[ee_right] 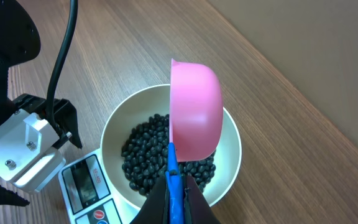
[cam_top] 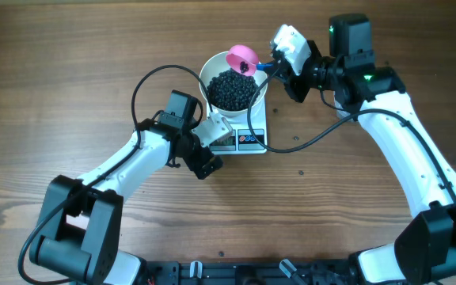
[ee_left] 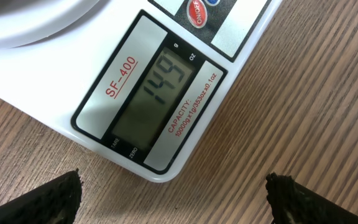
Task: Scoop item into bowl and weigh 150g on scale
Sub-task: 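Tip the scoop with the right gripper to pour beans into the bowl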
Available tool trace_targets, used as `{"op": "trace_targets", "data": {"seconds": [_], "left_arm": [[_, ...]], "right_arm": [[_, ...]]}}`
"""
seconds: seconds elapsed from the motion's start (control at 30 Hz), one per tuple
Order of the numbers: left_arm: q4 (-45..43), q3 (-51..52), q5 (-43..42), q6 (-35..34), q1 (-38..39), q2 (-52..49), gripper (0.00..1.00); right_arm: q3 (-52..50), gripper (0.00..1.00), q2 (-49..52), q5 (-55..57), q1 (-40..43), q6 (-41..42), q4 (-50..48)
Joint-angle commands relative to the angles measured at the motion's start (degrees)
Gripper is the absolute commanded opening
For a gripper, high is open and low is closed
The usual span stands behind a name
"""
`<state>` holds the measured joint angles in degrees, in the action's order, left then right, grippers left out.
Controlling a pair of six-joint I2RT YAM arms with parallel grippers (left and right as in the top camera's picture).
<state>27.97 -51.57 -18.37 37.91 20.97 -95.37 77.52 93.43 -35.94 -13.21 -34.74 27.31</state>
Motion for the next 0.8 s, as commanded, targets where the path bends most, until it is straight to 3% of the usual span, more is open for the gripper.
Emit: {"op": "trace_targets", "data": {"seconds": [0.0, 0.13, 0.2, 0.3, 0.77], "left_arm": [[-0.2, 0.3, -1.1, 0.9, 0.0, -0.4, 1.0], [-0.2, 0.3, -1.1, 0.9, 0.0, -0.4, 1.0], [-0.2, 0.3, -1.1, 0.9, 0.0, -0.4, 1.0], [-0.2, 0.3, -1.1, 0.9, 0.0, -0.4, 1.0], [-0.2, 0.3, -1.1, 0.9, 0.0, -0.4, 1.0]], "right_arm": [[1.0, 0.05, -1.0, -1.4, -0.3, 0.5, -0.3], [1.0, 0.05, -1.0, 1.0, -0.3, 0.4, -0.3], [1.0, 0.04, -1.0, -5.5, -0.3, -4.3, -0.3], [1.0, 0.04, -1.0, -2.6, -0.3, -6.0, -0.3], [1.0, 0.05, -1.0, -0.5, -0.2, -2.5, -0.7]]}}
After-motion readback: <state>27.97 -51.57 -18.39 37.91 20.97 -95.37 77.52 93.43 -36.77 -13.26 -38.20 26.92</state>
